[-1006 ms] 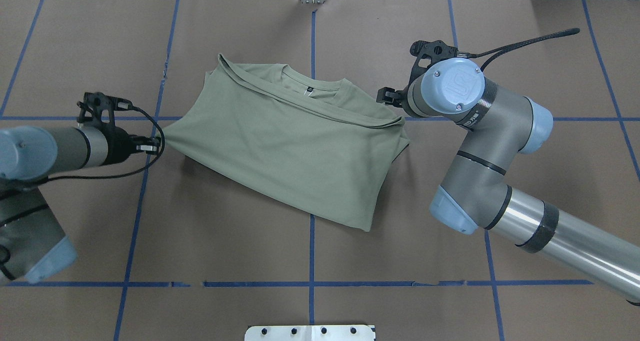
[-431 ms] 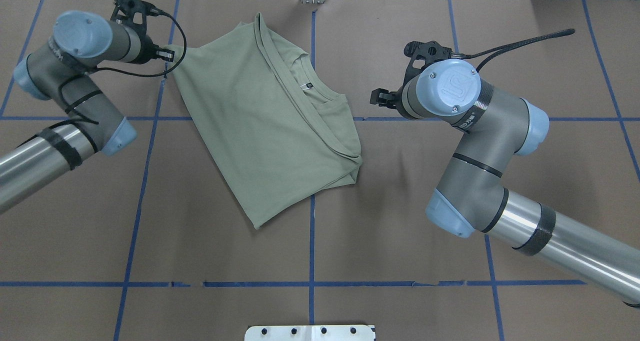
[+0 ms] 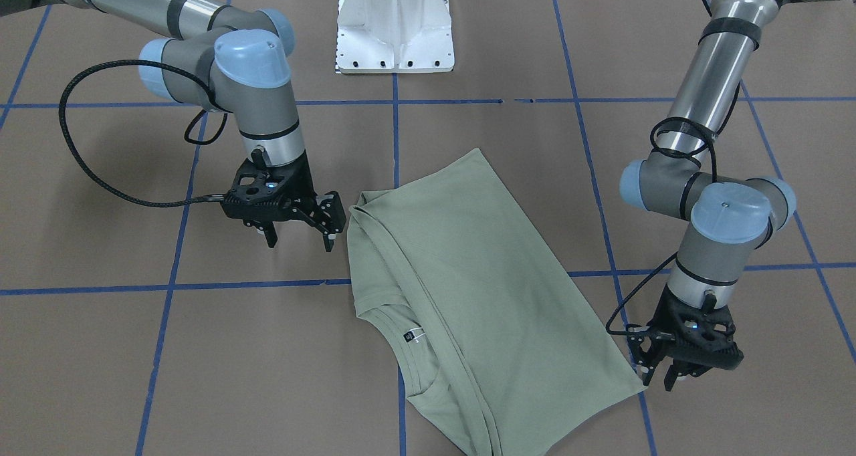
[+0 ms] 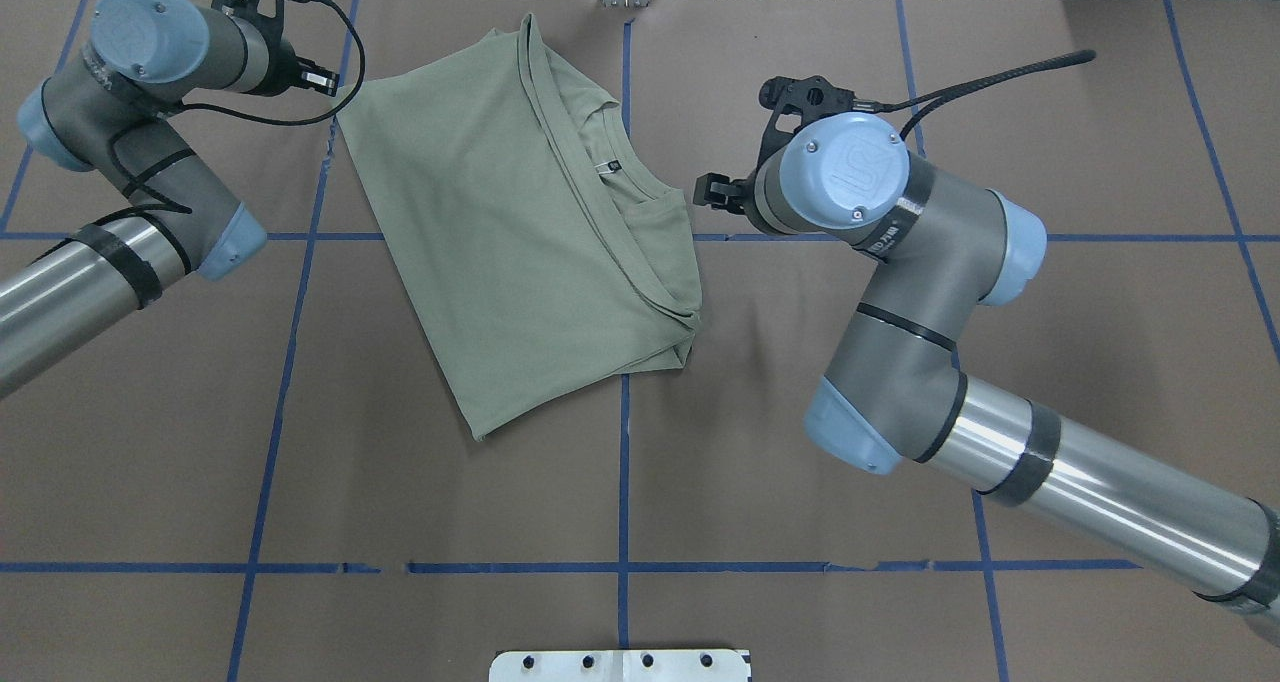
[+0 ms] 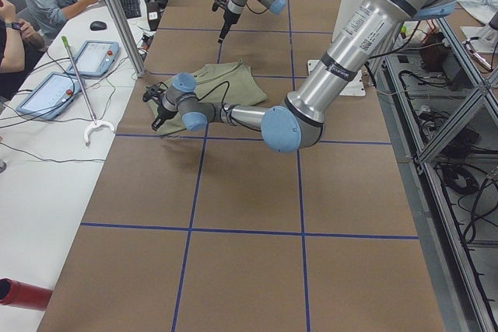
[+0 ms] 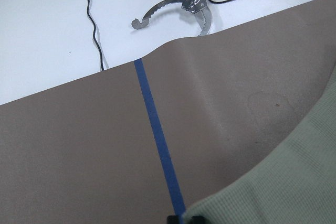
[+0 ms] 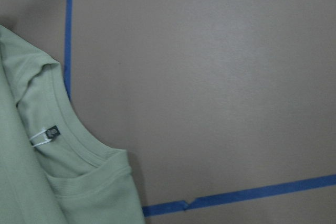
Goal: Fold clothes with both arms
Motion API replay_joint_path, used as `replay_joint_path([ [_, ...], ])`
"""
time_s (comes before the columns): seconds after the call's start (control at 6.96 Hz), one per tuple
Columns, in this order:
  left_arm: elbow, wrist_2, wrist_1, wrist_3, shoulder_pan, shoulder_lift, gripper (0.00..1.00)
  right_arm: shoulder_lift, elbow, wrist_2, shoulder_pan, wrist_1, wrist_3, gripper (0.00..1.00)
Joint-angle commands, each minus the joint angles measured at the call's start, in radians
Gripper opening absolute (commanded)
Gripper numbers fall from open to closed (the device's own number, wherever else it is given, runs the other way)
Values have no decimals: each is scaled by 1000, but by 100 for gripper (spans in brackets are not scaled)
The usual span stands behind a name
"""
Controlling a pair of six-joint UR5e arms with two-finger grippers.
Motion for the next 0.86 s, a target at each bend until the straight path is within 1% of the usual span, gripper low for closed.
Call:
replay_joint_path([
  [0.0, -64, -57, -35, 0, -4, 62, 100, 228, -291, -74, -30, 86, 73, 98],
  [0.14, -66, -58, -35, -24, -4, 64, 100, 288, -431, -85, -32, 182, 72, 93],
  [0.29, -66, -58, -35, -45, -2, 64, 100, 298, -470, -92, -32, 195, 54, 85],
  [0.57, -66, -58, -35, -46, -2, 71, 100, 270, -486, -109, -32, 199, -17, 81],
  [0.72, -66, -58, -35, -46, -2, 71, 100, 243, -484, -110, -32, 235, -17, 78],
])
